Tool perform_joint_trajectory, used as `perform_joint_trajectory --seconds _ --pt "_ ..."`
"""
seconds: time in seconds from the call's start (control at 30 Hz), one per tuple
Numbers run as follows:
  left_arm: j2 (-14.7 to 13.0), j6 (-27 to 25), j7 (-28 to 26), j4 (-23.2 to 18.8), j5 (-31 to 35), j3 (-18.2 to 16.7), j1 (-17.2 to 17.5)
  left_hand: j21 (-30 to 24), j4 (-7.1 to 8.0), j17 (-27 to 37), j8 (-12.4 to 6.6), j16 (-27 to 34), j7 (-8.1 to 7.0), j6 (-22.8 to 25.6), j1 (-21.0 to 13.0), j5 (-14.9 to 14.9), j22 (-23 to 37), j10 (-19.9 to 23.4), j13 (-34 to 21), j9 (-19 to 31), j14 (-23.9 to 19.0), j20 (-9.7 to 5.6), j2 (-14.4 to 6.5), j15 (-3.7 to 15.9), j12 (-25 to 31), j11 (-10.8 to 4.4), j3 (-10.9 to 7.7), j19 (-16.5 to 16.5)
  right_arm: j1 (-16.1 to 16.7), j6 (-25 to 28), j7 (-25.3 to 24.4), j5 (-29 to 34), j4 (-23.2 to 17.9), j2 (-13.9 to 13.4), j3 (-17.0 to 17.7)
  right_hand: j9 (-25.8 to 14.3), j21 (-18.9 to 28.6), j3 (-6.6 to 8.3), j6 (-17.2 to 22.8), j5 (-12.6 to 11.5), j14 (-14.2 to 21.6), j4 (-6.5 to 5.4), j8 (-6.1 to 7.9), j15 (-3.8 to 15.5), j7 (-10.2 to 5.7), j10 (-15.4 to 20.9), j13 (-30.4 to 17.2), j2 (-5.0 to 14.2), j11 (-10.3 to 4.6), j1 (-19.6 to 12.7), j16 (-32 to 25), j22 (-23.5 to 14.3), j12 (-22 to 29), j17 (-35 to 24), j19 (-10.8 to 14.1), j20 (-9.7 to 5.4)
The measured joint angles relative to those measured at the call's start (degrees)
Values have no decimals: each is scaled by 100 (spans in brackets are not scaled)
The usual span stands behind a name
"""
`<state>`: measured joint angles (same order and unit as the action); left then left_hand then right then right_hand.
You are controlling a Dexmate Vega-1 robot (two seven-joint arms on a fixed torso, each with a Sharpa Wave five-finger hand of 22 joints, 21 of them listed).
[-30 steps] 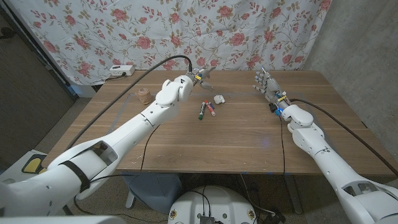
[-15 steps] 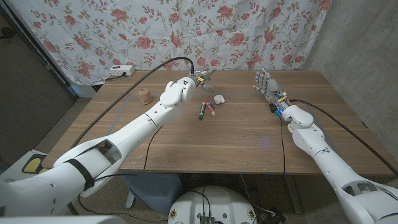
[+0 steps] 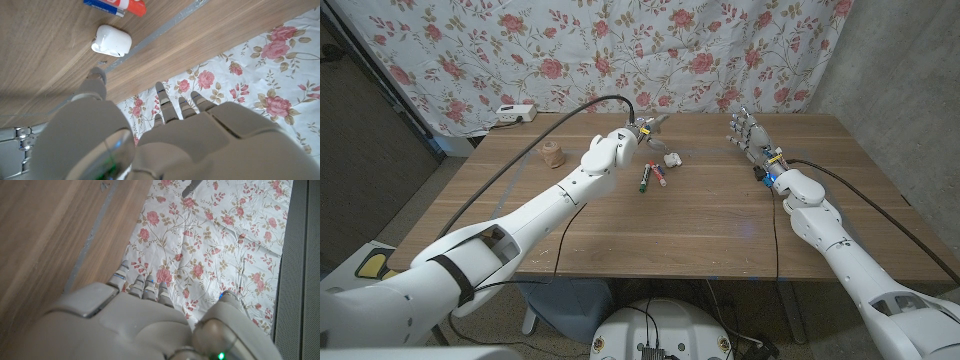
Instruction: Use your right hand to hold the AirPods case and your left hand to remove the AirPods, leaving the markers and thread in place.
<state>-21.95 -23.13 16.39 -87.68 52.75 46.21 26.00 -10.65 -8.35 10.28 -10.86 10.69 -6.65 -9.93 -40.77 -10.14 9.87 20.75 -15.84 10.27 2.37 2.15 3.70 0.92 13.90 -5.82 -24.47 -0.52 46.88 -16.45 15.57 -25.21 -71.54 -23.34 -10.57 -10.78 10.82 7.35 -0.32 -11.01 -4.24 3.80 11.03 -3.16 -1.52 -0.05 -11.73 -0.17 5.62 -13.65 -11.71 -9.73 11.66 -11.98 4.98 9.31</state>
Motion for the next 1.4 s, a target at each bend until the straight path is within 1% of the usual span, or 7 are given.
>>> perform_joint_trajectory --seconds 0.13,0.63,0.77,0.93,0.97,1.13,1.4 --pt "24 -33 -28 75 -37 69 -13 0 14 0 0 0 0 0 0 0 0 0 0 0 32 0 0 32 0 0 15 0 13 -27 21 -28 -32 -6 3 0 0 24 0 0 0 24 0 0 0 0 25 0 0 0 0 0 0 0 0 0" --pt "58 -132 -161 206 -200 174 -30 0 14 -6 0 15 0 0 22 0 0 3 1 0 51 0 -22 12 0 -1 14 0 45 -28 34 -55 -99 -21 7 0 0 24 0 0 0 23 0 0 0 0 28 0 -1 0 0 0 0 -1 -32 -32" --pt "71 -137 -234 242 -243 192 -29 0 -2 -15 0 40 0 0 52 0 0 77 1 0 -1 0 7 64 0 -31 30 0 48 -28 34 -60 -108 -24 7 0 0 24 0 0 0 23 0 0 0 0 28 0 -1 0 0 0 0 -1 -32 -32" --pt "83 -102 -457 299 -324 211 16 -40 15 -15 0 84 27 19 52 0 0 107 1 0 -76 -105 7 93 0 -1 47 106 50 -28 36 -61 -112 -30 4 0 0 24 0 0 0 23 0 0 0 0 28 0 -1 0 0 0 0 -1 -32 -32" --pt "90 -99 -482 313 -345 214 21 -40 15 -15 0 84 63 19 52 0 0 107 1 0 -85 -125 7 103 0 -1 47 125 49 -28 36 -61 -112 -30 3 0 0 24 0 0 0 23 0 0 0 0 28 0 -1 0 0 0 0 -1 -32 -32" --pt "90 -123 -497 313 -393 214 21 -40 14 -15 0 84 72 10 52 0 0 40 2 0 -85 -124 7 102 1 -22 47 124 58 -27 36 -62 -115 -37 3 0 0 24 0 0 0 23 0 0 0 0 27 0 -1 1 0 0 0 -1 -32 -32" --pt "168 -184 -480 497 -453 372 -64 -40 14 -15 0 84 72 10 51 0 0 107 -27 0 -85 -123 7 102 1 -22 47 124 59 -12 42 -74 -115 -44 6 0 0 24 0 0 0 23 0 0 0 0 27 -1 -1 0 0 0 0 -2 -32 -31"
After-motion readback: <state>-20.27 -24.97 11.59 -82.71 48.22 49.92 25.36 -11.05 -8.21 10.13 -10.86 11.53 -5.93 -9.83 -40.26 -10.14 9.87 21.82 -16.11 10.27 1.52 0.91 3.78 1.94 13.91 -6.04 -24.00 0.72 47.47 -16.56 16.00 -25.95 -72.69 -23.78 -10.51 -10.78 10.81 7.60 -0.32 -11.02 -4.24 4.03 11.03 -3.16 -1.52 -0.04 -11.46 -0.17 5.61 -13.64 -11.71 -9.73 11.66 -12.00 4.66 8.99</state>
